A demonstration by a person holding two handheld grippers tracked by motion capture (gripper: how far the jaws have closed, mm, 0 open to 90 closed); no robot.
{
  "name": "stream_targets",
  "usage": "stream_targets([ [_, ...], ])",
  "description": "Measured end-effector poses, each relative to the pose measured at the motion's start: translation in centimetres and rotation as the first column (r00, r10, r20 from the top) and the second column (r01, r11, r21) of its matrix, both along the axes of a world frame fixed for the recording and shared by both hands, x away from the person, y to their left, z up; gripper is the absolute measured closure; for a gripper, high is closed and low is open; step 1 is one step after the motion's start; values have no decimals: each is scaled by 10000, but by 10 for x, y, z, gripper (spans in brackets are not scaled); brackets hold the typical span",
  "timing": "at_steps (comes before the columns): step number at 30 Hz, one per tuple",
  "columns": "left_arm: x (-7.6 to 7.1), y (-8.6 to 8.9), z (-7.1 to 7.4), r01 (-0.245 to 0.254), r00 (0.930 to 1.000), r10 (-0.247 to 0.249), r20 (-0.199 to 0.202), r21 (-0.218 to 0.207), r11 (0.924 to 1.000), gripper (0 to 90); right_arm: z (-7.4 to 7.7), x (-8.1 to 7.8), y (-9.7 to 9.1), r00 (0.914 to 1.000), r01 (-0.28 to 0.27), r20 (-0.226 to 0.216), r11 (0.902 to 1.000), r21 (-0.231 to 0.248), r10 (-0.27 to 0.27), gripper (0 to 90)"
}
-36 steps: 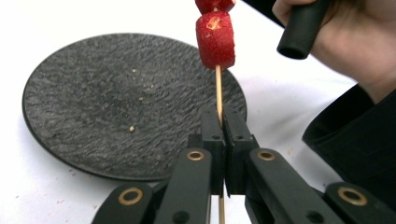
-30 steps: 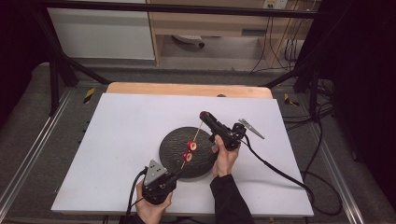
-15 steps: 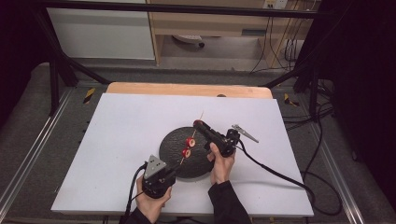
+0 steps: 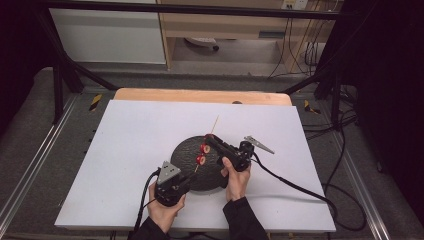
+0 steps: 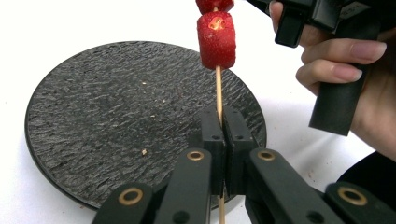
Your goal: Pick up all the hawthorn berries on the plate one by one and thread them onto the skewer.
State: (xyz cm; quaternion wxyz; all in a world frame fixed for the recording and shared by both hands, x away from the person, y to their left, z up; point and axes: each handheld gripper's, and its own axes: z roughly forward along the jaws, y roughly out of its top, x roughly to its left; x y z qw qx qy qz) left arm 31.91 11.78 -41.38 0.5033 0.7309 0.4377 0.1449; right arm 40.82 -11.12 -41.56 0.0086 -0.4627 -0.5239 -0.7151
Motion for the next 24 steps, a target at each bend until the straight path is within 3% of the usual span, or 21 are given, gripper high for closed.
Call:
stream_targets([
  [6,-2,16,0,201,9998,-201,11,-154,9997,885,12,0,-11,9992,293,290,9937,-1086,-263,417],
  [9,-3,26,0,280,9996,-279,104,-86,9996,884,16,1,-19,9995,189,281,9801,-1976,-136,312],
  [11,-3,33,-1,352,9993,-352,153,6,9994,885,16,2,-23,9999,-55,92,9648,-2629,82,244],
  [14,-3,41,-2,419,9990,-422,148,172,9990,884,15,2,-28,9992,-373,-38,9282,-3701,386,176],
  [17,-2,48,-1,490,9987,-496,131,428,9979,884,11,1,-34,9972,-694,-94,8780,-4736,737,113],
  [20,0,55,2,518,9985,-528,119,672,9964,883,6,0,-40,9943,-1025,-306,8417,-5302,1018,64],
  [24,6,63,5,738,9971,-721,-226,904,9932,883,1,-5,-51,9915,-1243,-459,7776,-6163,1221,33],
])
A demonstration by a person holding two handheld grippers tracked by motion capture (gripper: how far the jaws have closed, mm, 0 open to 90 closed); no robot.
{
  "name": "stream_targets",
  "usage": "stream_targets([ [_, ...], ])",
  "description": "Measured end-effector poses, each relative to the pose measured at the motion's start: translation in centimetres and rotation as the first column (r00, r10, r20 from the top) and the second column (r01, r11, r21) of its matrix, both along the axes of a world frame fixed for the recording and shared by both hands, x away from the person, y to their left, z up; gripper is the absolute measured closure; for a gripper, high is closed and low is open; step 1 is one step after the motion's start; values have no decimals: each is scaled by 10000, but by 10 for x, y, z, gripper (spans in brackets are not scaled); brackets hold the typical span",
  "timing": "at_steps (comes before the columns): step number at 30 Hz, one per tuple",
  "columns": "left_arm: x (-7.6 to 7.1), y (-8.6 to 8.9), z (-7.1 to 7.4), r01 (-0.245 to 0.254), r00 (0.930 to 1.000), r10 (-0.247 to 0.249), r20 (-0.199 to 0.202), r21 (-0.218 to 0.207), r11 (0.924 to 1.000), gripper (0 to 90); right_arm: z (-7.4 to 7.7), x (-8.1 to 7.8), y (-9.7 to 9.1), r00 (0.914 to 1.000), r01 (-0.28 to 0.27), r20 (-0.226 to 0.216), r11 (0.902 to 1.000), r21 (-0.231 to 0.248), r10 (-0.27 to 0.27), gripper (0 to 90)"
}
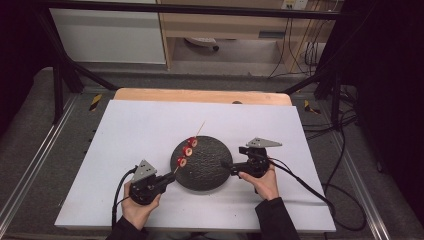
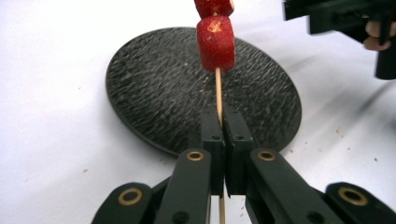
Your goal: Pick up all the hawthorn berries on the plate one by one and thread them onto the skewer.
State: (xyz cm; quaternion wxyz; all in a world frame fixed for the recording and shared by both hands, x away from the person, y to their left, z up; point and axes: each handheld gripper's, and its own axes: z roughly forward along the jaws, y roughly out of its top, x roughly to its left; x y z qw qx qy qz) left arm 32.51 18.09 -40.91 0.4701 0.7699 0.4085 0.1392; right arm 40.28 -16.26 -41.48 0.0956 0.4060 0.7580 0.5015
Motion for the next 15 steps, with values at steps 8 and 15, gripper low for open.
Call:
stream_targets([
  [8,19,1,2,220,9987,-186,-480,705,9973,881,-9,-15,-29,9997,-173,-189,9915,-1290,150,7],
  [15,35,-12,-2,421,9948,-296,-977,1288,9908,881,-16,-25,-52,9999,42,-91,9901,-1405,-56,6],
])
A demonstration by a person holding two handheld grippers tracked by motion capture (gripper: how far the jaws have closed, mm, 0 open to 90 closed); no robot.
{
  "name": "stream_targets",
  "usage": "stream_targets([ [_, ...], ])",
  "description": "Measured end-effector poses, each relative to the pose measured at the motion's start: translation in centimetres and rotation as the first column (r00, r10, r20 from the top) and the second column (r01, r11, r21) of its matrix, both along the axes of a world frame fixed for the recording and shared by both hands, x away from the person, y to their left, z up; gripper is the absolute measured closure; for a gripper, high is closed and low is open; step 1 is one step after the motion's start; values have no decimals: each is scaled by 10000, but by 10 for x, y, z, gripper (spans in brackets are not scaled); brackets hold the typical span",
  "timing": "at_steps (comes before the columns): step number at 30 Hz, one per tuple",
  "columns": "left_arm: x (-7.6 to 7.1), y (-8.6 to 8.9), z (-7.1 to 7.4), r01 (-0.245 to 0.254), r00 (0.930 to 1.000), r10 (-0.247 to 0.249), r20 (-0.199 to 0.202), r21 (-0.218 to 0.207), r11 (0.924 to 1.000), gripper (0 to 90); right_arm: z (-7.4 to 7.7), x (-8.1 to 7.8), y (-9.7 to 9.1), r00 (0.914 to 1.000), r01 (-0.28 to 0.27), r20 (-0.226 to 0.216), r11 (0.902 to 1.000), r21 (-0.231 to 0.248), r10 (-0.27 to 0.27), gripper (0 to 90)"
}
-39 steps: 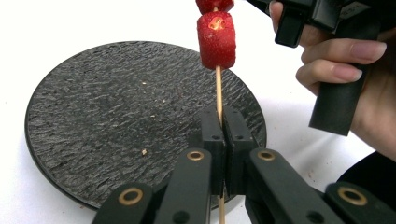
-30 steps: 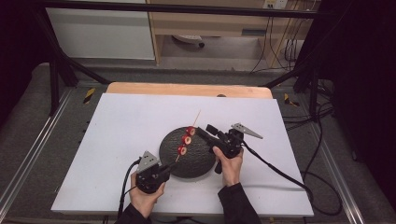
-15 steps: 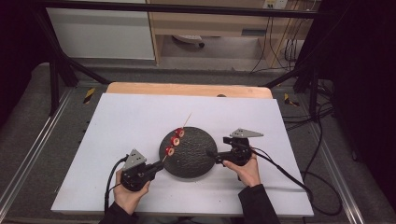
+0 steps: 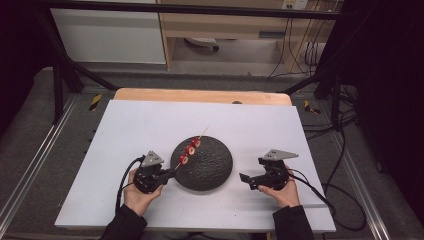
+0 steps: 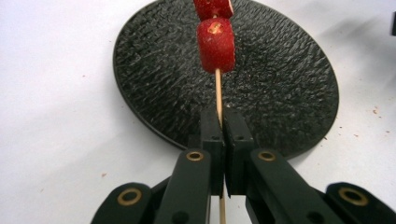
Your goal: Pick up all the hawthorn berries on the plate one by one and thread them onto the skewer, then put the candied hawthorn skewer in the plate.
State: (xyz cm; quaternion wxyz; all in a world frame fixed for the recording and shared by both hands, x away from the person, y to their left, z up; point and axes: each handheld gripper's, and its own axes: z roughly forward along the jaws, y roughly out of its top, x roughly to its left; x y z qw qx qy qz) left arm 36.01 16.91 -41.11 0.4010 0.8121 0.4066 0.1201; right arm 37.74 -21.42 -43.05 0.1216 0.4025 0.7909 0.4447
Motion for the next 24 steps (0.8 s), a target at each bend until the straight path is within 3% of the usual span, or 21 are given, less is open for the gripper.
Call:
stream_targets([
  [11,22,-24,-4,196,9986,-163,-512,652,9977,879,-11,-12,-21,9999,110,2,9998,-168,-110,5],
  [13,23,-29,-5,139,9982,-81,-602,980,9951,883,-13,-14,-23,9999,82,-59,9999,-83,-83,5],
  [24,22,-41,-19,227,9960,-128,-886,1116,9935,883,-15,-19,-32,10000,90,8,9999,53,-90,11],
])
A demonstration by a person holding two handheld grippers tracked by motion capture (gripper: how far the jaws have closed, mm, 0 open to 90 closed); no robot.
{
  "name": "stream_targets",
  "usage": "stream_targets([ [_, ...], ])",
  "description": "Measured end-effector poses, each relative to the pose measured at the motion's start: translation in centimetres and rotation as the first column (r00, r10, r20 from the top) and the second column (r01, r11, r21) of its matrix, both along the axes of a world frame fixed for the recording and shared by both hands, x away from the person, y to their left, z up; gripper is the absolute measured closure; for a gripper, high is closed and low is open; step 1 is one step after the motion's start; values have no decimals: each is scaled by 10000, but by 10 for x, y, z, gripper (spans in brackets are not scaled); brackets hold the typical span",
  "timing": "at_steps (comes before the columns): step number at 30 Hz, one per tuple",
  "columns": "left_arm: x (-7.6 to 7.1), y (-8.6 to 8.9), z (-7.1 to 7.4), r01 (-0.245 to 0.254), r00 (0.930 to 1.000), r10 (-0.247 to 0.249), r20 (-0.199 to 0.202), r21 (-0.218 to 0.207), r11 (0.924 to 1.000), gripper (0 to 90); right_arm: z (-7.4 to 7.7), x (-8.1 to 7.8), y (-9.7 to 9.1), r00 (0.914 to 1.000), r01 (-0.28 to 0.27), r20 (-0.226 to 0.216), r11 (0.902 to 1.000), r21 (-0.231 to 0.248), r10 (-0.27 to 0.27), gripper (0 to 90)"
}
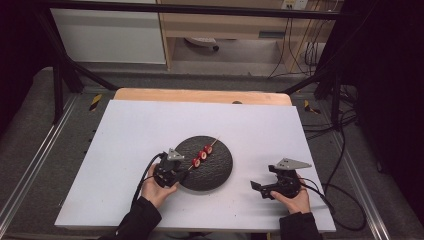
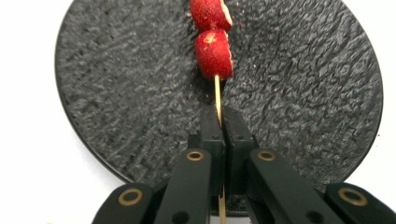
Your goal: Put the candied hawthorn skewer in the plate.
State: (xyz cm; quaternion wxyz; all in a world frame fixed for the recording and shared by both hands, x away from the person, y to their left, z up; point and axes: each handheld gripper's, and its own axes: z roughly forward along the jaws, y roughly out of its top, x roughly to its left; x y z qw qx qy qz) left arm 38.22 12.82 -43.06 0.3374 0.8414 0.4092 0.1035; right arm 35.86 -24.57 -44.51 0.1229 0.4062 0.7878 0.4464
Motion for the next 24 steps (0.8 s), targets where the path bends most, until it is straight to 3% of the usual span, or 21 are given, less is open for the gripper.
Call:
stream_targets([
  [5,-1,2,1,140,9999,-140,-8,95,9999,877,0,-1,-2,10000,56,21,9999,112,-56,11],
  [8,-4,9,6,189,9996,-188,187,-79,9998,833,0,-1,-5,9999,132,12,9997,188,-132,13],
  [16,-15,46,23,651,9953,-632,740,-226,9976,523,1,-1,-6,9997,237,1,9993,288,-237,12],
  [20,-21,73,21,801,9933,-756,874,-483,9956,352,1,-1,-6,9996,300,-3,9991,283,-300,11],
  [24,-27,99,12,655,9908,-556,1235,-773,9949,201,1,-1,-6,9996,266,-18,9995,191,-266,6],
])
